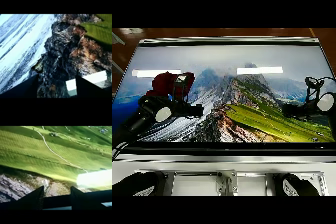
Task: Fold the shirts.
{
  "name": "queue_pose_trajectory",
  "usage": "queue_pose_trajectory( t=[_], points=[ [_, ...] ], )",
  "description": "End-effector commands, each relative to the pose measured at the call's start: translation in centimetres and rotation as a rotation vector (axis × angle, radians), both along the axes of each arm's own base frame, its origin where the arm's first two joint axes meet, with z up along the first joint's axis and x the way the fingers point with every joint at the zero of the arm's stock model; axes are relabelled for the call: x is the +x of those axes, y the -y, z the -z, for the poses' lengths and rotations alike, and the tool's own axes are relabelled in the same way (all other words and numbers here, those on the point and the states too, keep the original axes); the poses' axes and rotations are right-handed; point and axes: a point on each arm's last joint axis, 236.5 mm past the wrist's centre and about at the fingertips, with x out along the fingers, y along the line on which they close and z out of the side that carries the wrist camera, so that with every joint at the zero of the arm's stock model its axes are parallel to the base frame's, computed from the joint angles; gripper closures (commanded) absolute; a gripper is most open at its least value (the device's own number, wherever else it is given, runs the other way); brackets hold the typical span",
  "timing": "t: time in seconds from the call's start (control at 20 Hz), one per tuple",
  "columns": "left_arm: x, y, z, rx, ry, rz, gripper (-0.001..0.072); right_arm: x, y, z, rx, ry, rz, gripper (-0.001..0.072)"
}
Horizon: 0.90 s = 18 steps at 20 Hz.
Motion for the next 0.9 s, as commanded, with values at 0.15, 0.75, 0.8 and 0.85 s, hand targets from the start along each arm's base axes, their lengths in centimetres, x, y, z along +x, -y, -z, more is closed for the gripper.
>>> queue_pose_trajectory(
  t=[0.15, 0.75, 0.8, 0.85],
  points=[
    [1.4, 1.1, -0.4, -0.042, 0.055, 0.003, 0.0173, 0.2, -0.1, -0.1, 0.004, 0.009, -0.003, 0.028],
    [15.9, -24.5, -4.0, 0.051, 0.183, -0.524, 0.0, 0.3, -0.1, -0.1, 0.005, 0.013, -0.004, 0.028],
    [17.1, -26.6, -3.4, 0.045, 0.173, -0.552, 0.0, 0.3, -0.1, -0.1, 0.005, 0.014, -0.004, 0.028],
    [18.3, -27.9, -2.5, 0.024, 0.157, -0.568, 0.0, 0.3, -0.1, -0.1, 0.005, 0.014, -0.004, 0.0281]
  ],
)
